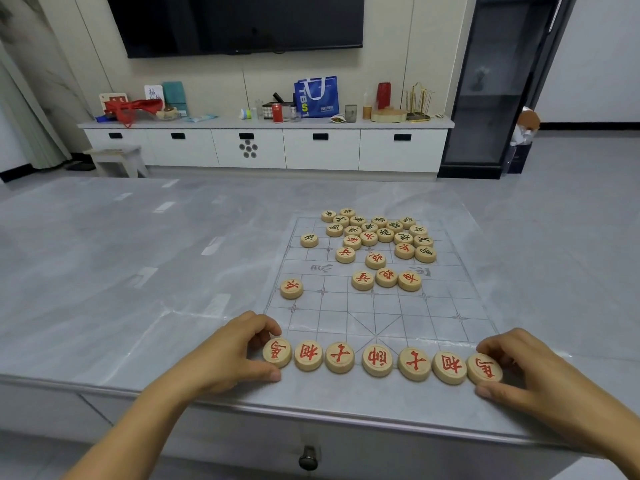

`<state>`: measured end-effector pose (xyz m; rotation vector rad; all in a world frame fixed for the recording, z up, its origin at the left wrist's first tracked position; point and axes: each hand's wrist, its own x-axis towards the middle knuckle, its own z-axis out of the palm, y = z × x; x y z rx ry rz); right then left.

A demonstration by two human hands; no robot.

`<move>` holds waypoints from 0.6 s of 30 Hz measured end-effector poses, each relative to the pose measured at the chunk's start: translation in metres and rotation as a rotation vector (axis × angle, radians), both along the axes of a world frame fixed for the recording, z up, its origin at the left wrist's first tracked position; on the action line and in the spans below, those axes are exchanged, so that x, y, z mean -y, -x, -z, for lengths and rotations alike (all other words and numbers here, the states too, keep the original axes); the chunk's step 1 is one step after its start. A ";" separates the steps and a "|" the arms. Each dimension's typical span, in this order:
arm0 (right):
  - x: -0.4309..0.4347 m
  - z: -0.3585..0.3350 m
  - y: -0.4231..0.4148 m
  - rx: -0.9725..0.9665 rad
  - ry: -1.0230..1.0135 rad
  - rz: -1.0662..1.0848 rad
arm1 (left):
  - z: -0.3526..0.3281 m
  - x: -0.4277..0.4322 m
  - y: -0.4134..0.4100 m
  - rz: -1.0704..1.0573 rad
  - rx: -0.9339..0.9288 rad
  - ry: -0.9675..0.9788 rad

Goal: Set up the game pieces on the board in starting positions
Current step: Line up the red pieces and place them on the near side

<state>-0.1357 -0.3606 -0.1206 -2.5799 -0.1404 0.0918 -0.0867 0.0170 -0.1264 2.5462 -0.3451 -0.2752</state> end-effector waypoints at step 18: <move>-0.012 0.001 -0.056 0.133 -0.174 0.179 | -0.005 0.024 -0.037 -0.288 0.262 0.279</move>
